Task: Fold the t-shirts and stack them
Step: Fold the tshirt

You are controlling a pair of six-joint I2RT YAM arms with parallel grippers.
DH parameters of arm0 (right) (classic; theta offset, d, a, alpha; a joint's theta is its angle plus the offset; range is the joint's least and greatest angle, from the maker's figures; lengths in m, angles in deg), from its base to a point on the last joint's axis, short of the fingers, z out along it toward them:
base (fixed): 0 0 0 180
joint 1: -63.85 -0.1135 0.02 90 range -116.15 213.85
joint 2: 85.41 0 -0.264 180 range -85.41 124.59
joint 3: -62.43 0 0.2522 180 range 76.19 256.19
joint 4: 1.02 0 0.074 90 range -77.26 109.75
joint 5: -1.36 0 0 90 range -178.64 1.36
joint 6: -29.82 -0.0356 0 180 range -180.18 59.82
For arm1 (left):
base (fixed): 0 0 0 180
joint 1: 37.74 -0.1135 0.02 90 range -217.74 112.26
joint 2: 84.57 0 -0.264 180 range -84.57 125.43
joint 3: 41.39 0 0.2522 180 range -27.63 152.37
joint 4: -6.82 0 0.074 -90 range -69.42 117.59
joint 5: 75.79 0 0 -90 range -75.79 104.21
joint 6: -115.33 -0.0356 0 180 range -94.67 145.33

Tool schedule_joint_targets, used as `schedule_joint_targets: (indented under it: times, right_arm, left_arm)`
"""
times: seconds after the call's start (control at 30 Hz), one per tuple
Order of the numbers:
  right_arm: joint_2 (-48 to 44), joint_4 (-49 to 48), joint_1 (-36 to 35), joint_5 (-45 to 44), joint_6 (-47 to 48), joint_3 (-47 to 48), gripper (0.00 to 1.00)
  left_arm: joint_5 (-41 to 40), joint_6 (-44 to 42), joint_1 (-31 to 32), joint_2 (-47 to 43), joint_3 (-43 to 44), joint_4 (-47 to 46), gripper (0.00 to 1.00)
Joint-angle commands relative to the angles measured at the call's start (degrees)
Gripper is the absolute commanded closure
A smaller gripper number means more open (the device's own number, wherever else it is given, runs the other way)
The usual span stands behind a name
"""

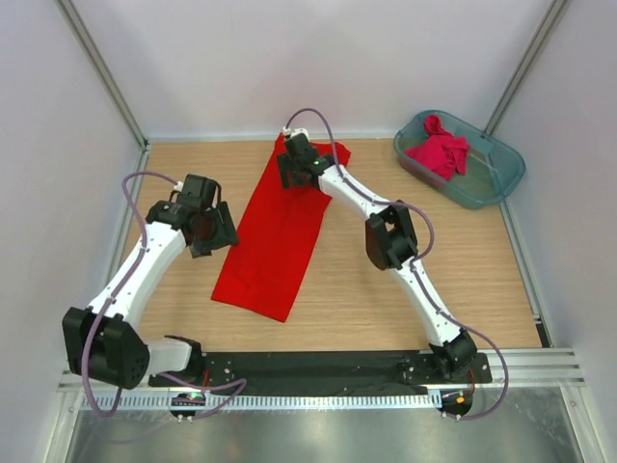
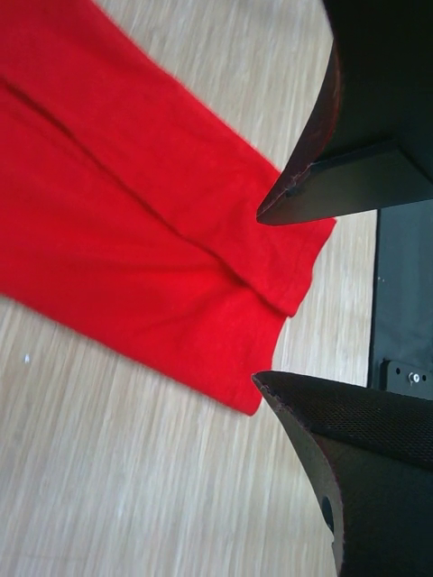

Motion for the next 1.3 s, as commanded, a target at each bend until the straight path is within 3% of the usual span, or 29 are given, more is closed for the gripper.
schedule_joint_targets:
  times: [0.0,0.13,0.2,0.23,0.27,0.37,0.6,0.73,0.9,1.07,1.27]
  right_arm:
    - [-15.13,3.11,0.20,-0.09,-1.10,-1.53,0.21]
    - [-24.28,10.67,0.02,6.93,-6.98,-9.43,0.21]
    - [-32.18,10.16,-0.33,16.29,-12.16,-21.58,0.21]
    - [-35.68,6.41,-0.59,19.57,-13.92,-26.98,0.21]
    - [-41.81,3.51,-1.03,22.04,-17.33,-38.51,0.22]
    - [-49.85,-5.56,-3.40,28.74,-21.13,-56.31,0.22]
    - [-58.92,-17.70,-7.80,34.20,-28.18,-79.14,0.26]
    - [-58.49,-15.79,-9.02,30.78,-22.93,-80.74,0.31]
    - [-53.48,-4.80,-15.61,17.78,-14.21,-69.15,0.29]
    - [-42.35,0.92,-19.75,15.04,-10.70,-56.51,0.28]
    - [-31.95,7.78,-24.41,8.10,-6.65,-43.75,0.28]
  left_arm:
    - [0.95,-2.22,-3.63,3.00,-1.14,-3.65,0.33]
    - [4.11,-3.19,-8.82,9.06,-1.84,-4.53,0.34]
    - [8.05,-3.71,-12.06,10.39,-2.98,-5.24,0.37]
    - [8.77,-3.89,-12.86,11.00,-3.33,-5.85,0.38]
    - [9.30,-4.07,-13.48,11.79,-3.69,-6.20,0.38]
    - [9.22,-4.94,-14.63,14.07,-4.92,-5.86,0.38]
    - [9.48,-4.25,-17.00,14.71,-8.26,-6.82,0.37]
    - [9.31,-2.58,-17.00,11.20,-9.75,-6.74,0.39]
    - [5.27,-1.08,-17.00,3.81,-10.02,-4.63,0.39]
    - [1.57,1.64,-17.00,-4.62,-9.32,-1.47,0.38]
    - [1.40,1.74,-16.92,-6.83,-10.10,0.12,0.38]
